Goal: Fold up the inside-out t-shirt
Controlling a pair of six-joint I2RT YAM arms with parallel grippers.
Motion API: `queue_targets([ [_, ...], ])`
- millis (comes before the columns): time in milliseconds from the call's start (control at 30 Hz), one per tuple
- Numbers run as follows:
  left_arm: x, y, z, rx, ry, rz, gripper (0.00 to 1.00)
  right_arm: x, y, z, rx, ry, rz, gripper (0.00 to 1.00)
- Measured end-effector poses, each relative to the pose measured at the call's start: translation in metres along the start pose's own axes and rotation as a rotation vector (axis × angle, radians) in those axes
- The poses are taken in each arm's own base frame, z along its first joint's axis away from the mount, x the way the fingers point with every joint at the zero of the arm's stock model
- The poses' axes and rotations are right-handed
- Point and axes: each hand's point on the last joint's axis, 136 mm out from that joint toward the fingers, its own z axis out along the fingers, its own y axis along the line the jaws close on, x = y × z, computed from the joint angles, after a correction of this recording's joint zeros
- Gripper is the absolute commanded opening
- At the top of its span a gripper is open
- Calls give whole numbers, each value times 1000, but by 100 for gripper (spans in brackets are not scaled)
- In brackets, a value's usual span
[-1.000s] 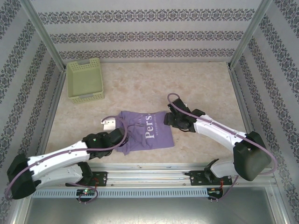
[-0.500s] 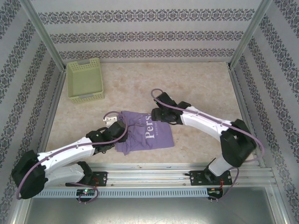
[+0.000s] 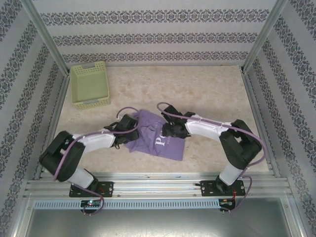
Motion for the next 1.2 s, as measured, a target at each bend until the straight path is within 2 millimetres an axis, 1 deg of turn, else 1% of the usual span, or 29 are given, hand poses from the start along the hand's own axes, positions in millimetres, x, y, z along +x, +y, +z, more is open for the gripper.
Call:
queue_targets([
  [67, -14, -21, 14, 55, 1, 5, 30, 25, -5, -2, -26, 8, 39, 66],
  [133, -26, -41, 24, 96, 10, 17, 34, 48, -2, -7, -53, 17, 50, 67],
  [200, -37, -60, 30, 130, 15, 40, 39, 59, 5, -15, -83, 20, 55, 70],
  [233, -43, -67, 30, 143, 10, 51, 45, 60, 8, -21, -98, 12, 56, 71],
  [267, -48, -73, 27, 153, 0, 61, 50, 56, 10, -28, -112, -9, 60, 72],
  [333, -55, -76, 15, 159, -23, 75, 58, 44, 5, -45, -115, -68, 73, 74],
  [400, -59, -72, -4, 155, -53, 81, 61, 25, -2, -64, -125, -136, 104, 74],
  [467, -60, -64, -31, 155, -96, 77, 61, 4, -16, -76, -126, -195, 152, 74],
  [533, -55, -55, -52, 161, -127, 75, 61, -12, -34, -79, -106, -227, 197, 74],
  [567, -50, -51, -59, 164, -135, 77, 61, -18, -43, -77, -89, -232, 218, 74],
  [633, -32, -48, -63, 168, -117, 91, 60, -24, -58, -69, -54, -221, 244, 74],
  [700, -11, -47, -55, 162, -66, 108, 55, -25, -67, -57, -27, -190, 253, 73],
  [767, 8, -41, -40, 134, -4, 114, 51, -20, -70, -44, -10, -151, 251, 73],
  [900, 27, -25, -6, 59, 89, 104, 40, 5, -66, -25, -14, -86, 219, 70],
  [933, 26, -23, 1, 38, 103, 103, 38, 14, -63, -21, -15, -71, 204, 70],
  [967, 23, -23, 3, 32, 121, 91, 38, 23, -59, -19, -19, -58, 189, 69],
  [1000, 18, -29, 4, 47, 132, 81, 37, 32, -54, -17, -23, -45, 170, 68],
  [1067, 7, -43, 15, 59, 144, 85, 37, 48, -42, -14, -40, -28, 139, 67],
  [1100, 2, -48, 18, 61, 155, 89, 39, 56, -36, -14, -52, -22, 126, 67],
  [1200, -15, -74, 27, 115, 141, 123, 46, 73, -21, -21, -96, -18, 105, 67],
])
